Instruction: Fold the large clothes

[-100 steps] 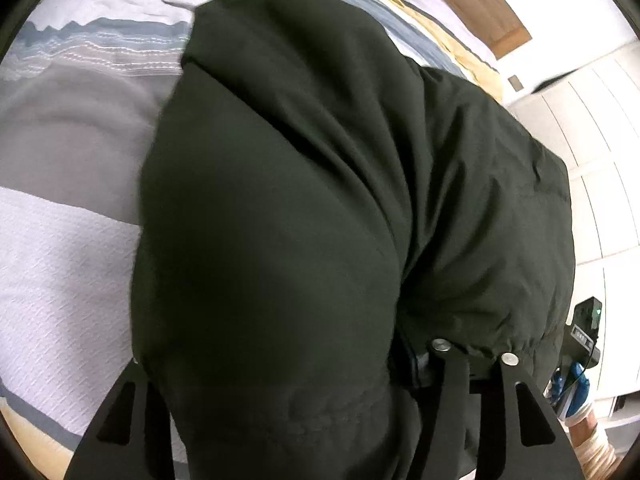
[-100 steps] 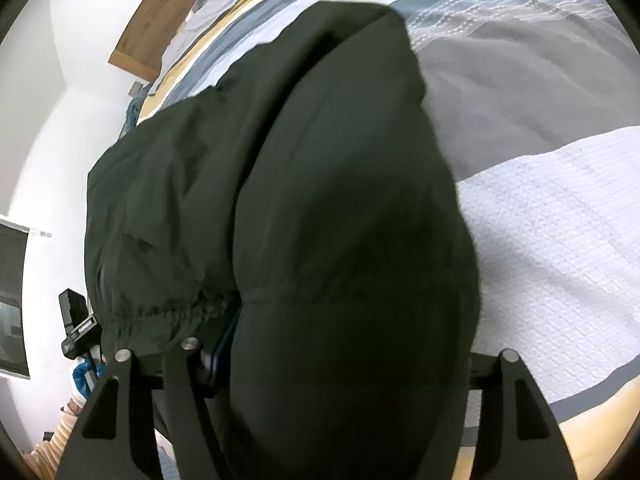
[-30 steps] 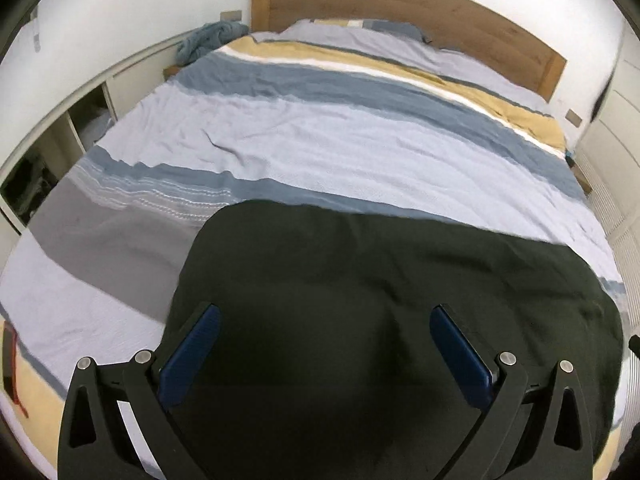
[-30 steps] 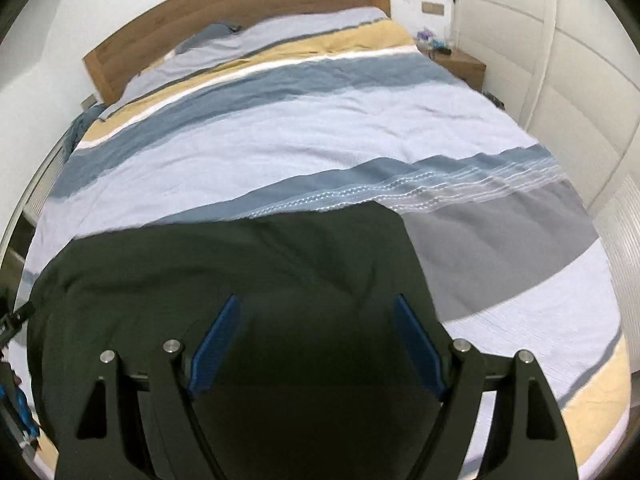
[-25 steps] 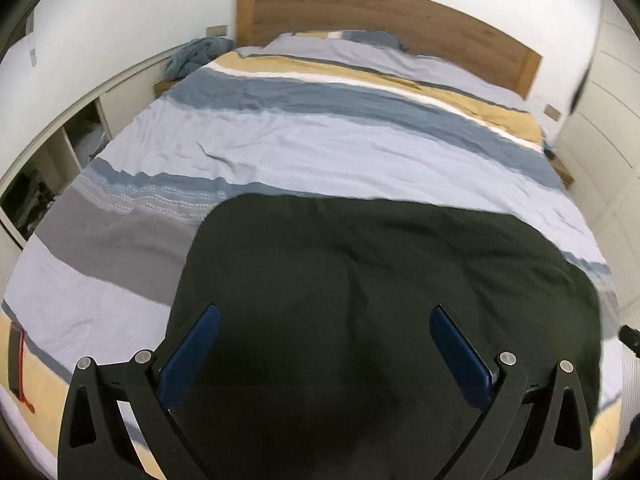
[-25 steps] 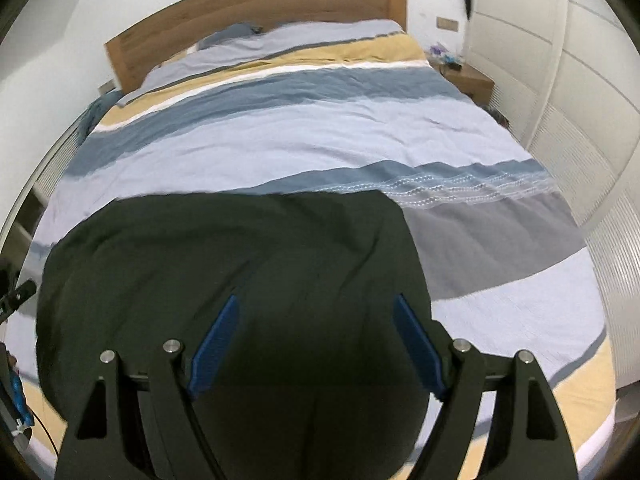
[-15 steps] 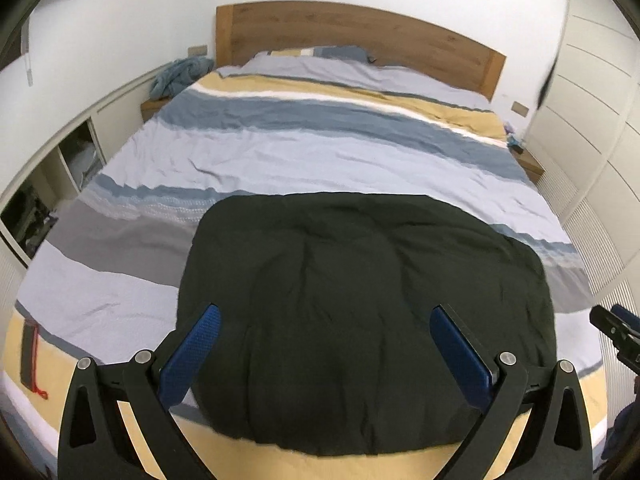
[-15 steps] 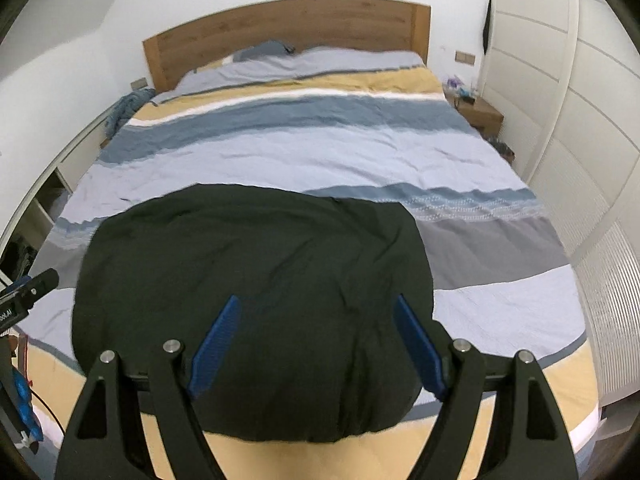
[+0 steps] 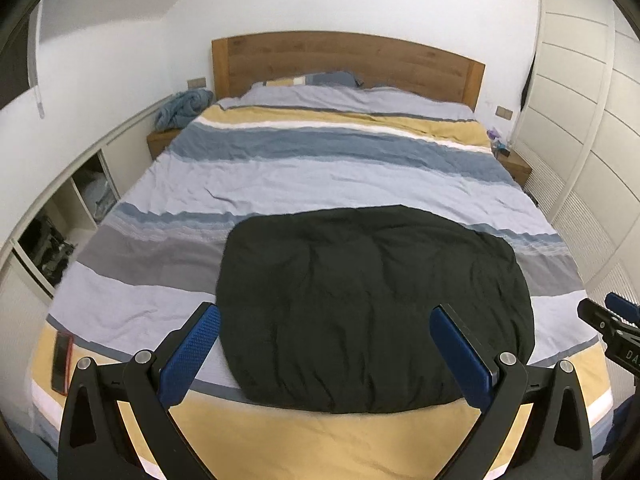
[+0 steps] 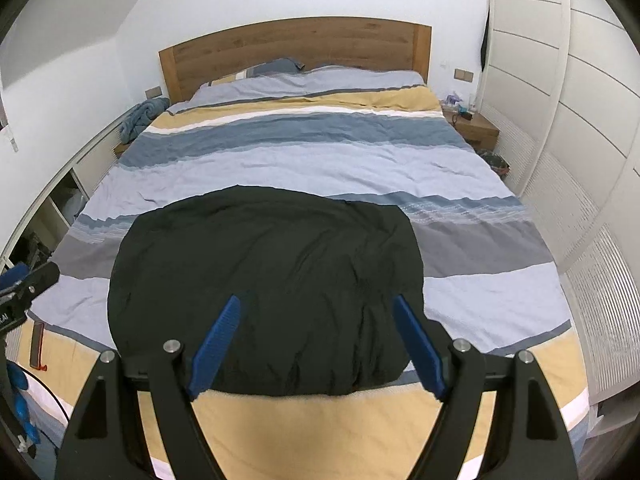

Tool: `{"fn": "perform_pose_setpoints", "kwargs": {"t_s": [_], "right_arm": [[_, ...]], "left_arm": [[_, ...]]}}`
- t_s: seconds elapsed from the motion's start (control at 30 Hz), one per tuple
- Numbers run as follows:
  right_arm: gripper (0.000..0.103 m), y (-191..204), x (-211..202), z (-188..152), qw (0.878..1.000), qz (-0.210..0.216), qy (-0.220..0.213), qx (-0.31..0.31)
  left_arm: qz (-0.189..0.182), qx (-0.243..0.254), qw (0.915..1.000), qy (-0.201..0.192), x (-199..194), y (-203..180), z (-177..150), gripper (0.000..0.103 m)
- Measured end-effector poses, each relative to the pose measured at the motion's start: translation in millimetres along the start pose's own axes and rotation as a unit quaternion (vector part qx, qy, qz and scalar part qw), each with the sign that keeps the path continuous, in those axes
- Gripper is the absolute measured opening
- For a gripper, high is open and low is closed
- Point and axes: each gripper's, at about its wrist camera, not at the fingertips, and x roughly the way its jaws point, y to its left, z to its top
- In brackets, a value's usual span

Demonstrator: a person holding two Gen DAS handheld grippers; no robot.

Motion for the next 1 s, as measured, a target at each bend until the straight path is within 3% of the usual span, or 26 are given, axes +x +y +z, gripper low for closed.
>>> {"fn": "perform_pose_setpoints", "kwargs": {"t_s": [0.37,1.0], "right_arm": [[0.079,-1.5,-33.2,-2.9,1.000,-0.009,-0.016,-0.006],[0.079,6.1,-56.6,-23.3,0.999,-0.011,-0.015,-0.027]], "left_arm": [[0.030,0.000,0.9994,-0.016,-32.0,4.2,-1.1,0.103],[0.019,0.006,0.9995,-0.023,-54.8,-6.4,-2.1,0.103]]}}
